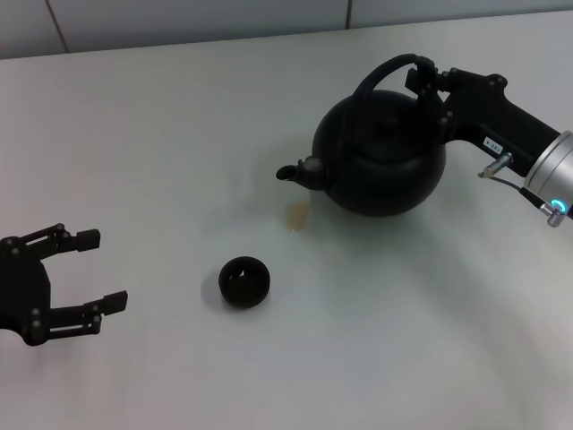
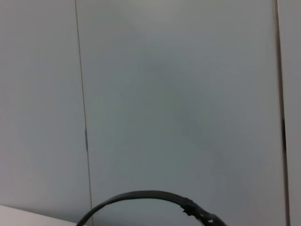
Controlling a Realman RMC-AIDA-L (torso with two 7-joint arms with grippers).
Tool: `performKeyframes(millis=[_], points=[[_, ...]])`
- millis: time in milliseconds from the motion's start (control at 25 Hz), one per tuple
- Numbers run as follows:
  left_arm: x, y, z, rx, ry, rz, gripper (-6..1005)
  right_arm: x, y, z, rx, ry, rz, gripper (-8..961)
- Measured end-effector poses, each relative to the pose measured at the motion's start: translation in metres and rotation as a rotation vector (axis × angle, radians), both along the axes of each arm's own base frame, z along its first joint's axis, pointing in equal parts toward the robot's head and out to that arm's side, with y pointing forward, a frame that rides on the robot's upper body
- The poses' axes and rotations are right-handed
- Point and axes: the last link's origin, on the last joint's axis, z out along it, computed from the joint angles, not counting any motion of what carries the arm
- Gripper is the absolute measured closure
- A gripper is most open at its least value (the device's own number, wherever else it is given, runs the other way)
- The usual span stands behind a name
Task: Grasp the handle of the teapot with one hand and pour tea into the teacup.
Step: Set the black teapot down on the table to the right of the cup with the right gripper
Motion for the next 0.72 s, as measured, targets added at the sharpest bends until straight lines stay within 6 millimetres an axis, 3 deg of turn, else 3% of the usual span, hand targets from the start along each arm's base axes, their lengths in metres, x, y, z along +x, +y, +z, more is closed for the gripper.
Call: performKeyframes(millis=[720], points=[[0.0014, -0.0017, -0.0029, -0.015, -0.006, 0.003, 135, 0.0101, 0.0033, -0.0050, -0.010, -0.034, -0.064, 853]])
